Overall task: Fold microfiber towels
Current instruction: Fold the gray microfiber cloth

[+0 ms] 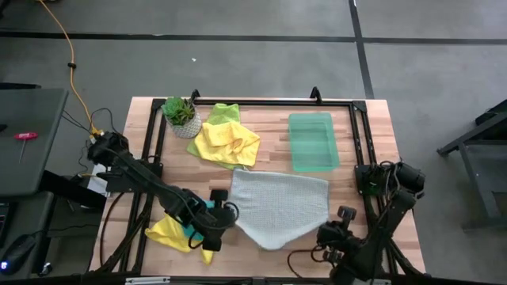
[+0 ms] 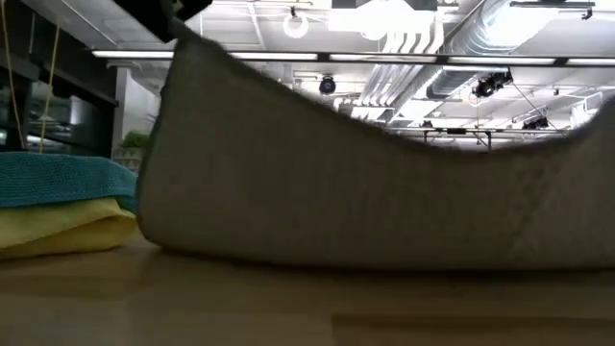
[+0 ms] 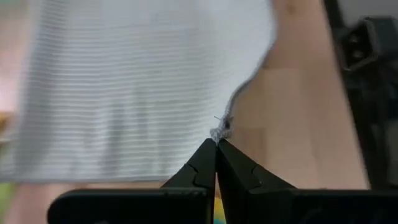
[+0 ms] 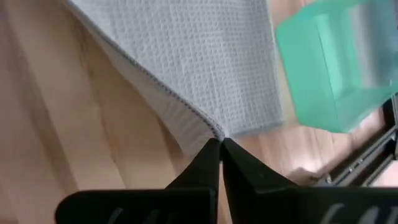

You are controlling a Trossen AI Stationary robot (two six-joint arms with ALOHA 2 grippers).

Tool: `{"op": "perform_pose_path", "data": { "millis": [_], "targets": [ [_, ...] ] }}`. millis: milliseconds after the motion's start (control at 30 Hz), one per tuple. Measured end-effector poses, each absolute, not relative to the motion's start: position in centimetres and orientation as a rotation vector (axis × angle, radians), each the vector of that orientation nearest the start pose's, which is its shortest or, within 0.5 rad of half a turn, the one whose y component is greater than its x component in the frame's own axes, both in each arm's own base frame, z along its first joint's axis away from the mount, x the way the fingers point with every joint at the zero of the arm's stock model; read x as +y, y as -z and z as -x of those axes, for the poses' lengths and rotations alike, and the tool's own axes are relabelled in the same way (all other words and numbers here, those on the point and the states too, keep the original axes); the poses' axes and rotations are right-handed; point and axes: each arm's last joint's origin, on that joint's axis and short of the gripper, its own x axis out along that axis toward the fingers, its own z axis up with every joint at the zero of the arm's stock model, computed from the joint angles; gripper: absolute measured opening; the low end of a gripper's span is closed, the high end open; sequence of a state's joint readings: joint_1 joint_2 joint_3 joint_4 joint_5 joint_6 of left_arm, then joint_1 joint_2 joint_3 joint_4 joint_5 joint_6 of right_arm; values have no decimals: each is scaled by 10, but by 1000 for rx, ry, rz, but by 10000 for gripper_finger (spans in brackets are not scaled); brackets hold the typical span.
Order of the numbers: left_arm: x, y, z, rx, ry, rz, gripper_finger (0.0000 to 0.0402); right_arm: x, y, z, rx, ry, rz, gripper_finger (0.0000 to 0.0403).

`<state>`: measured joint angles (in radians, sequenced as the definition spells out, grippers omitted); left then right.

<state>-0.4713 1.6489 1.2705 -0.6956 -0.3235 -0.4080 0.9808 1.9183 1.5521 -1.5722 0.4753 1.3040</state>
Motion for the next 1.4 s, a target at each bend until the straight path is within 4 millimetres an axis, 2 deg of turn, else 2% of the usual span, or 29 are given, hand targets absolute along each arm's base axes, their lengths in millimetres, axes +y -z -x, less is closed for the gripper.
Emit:
{"op": "perform_pose_path", "data": {
  "millis": [133, 333, 533, 767, 933, 1100, 1400],
  "targets": [
    [-126, -260, -297, 955, -230, -93, 0, 244, -227, -201, 1245, 642, 221, 0],
    [-104, -261, -295, 988, -379, -136, 0, 209, -199, -206, 1248, 845, 224, 0],
    [-80, -253, -303, 1037, -463, -144, 0, 171, -181, -198, 1215, 1039, 191, 0],
    [-54, -243, -311, 1080, -552, -141, 0, 137, -177, -177, 1110, 1163, 60, 0],
    [-38, -223, -308, 1106, -591, -119, 0, 126, -162, -170, 1068, 1116, -63, 0],
    [-31, -205, -303, 1120, -613, -102, 0, 120, -147, -170, 1078, 1080, -104, 0],
    [-29, -193, -299, 1107, -630, -100, 0, 116, -145, -173, 1077, 1093, -113, 0]
  ]
}}
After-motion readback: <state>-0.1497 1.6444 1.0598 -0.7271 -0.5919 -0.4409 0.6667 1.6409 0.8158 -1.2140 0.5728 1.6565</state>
